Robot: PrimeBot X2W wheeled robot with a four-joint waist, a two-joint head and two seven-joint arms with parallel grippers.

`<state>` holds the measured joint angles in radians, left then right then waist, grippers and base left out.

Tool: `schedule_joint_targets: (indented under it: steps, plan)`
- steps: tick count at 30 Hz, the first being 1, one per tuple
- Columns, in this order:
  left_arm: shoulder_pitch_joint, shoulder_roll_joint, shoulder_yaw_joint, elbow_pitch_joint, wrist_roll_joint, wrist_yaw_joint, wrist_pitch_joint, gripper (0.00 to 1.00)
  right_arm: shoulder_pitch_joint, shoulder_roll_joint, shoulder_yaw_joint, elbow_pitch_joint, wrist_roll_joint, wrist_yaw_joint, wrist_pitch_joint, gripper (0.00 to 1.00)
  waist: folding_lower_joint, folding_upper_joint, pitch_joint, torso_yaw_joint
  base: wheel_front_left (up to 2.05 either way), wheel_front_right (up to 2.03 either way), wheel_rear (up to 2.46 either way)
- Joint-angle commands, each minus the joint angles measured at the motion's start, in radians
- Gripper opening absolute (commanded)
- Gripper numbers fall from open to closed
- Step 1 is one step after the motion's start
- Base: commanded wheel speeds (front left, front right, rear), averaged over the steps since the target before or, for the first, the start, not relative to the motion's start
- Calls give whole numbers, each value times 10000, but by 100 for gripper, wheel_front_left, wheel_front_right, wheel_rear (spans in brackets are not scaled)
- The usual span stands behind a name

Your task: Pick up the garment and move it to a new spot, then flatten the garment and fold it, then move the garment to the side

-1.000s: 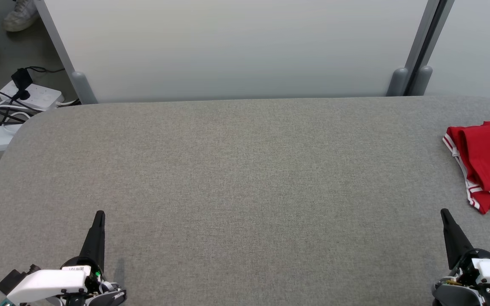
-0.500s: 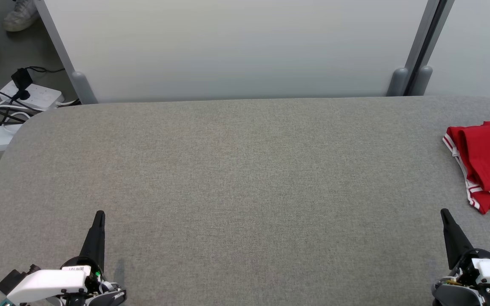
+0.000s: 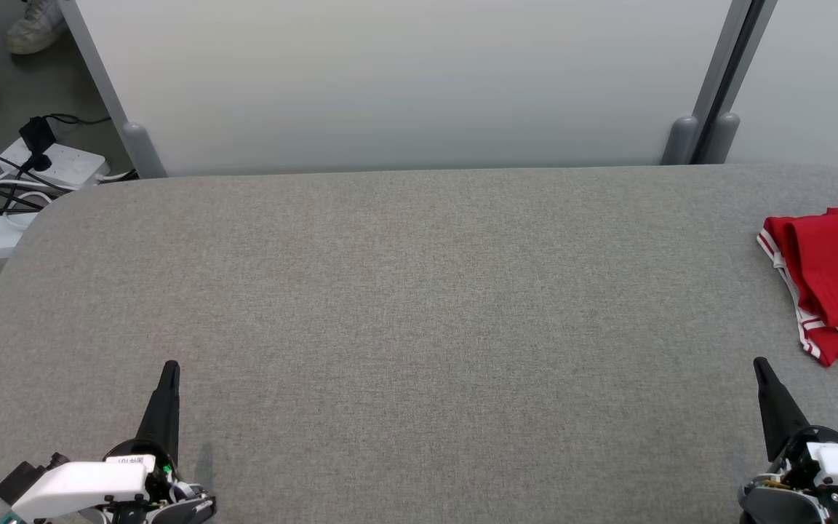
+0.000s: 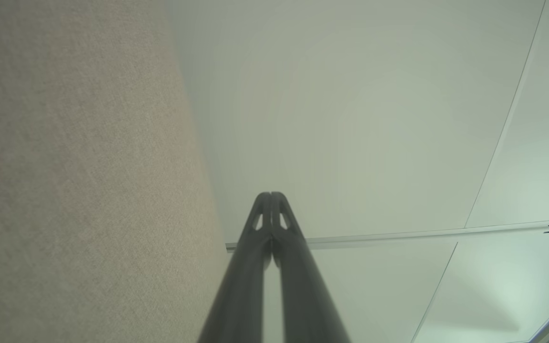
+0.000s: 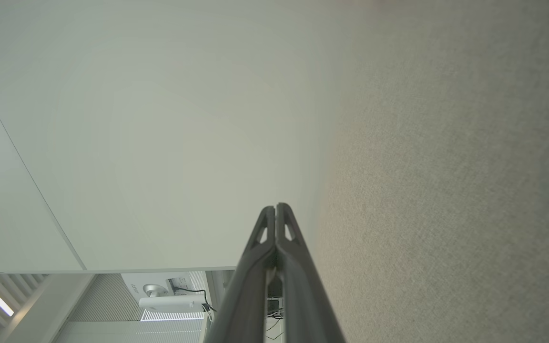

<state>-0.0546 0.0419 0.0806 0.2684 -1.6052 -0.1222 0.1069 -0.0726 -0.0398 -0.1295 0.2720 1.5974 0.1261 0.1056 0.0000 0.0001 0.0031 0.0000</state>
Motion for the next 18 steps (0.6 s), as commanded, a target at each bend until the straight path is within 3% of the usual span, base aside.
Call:
schedule_joint_targets:
  steps: [1, 18]
  plan:
    - [-533, 83, 328, -234, -37, -85, 61, 0, -353, -104, 160, -273, 115, 46, 74, 0, 0, -1, 0, 0, 0, 0, 0]
    - [-533, 83, 328, -234, -37, -85, 61, 0, -353, -104, 160, -273, 115, 46, 74, 0, 0, -1, 0, 0, 0, 0, 0]
